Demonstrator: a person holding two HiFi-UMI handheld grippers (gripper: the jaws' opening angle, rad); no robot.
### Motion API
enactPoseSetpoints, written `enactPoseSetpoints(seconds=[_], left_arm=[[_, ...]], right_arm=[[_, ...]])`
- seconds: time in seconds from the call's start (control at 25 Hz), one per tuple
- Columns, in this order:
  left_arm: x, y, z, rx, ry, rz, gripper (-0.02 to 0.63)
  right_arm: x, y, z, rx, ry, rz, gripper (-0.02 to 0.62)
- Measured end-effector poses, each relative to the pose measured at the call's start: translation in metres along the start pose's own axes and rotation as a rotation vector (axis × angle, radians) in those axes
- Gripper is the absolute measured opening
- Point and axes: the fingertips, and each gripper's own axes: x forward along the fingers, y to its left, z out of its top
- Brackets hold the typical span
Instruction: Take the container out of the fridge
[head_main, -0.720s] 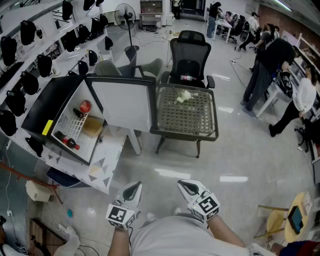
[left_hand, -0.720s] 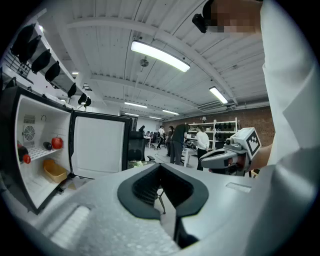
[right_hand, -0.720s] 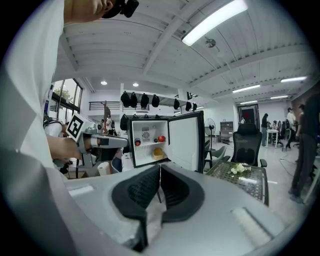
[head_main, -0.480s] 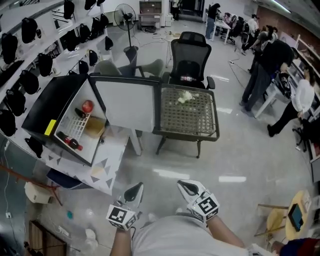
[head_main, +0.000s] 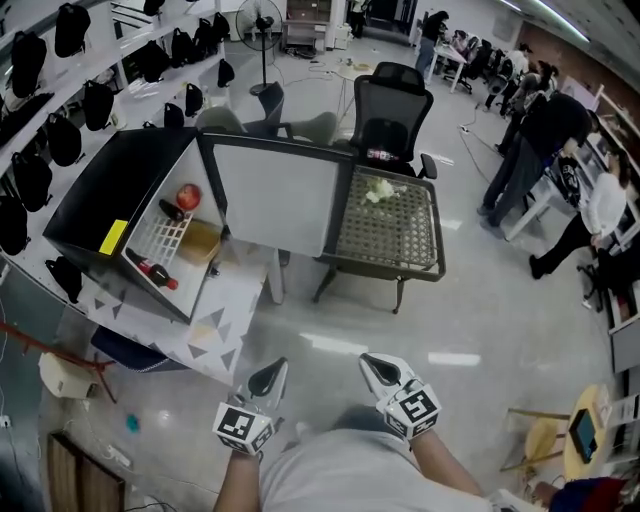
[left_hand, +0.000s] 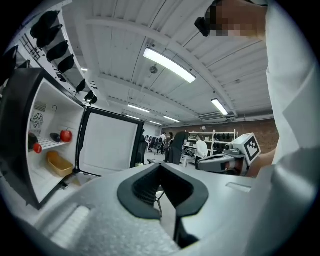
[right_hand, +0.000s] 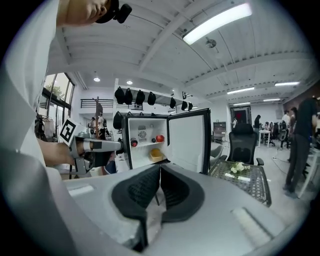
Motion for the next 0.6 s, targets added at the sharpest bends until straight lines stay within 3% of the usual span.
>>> enactPoseSetpoints(seconds=[0.28,0.6], left_arm=[[0.019,0.023,-0.007,-0.011,0.025,-0.013,0.008],[0.077,0.072,0.004,0.009,0.048,0.084,0.008]], right_arm=[[0.024,-0.008,-0.008,0.027,0.038,-0.001,0.003],[0.082,-0.063,0.006,0.019,0.017,0.060,0.003]])
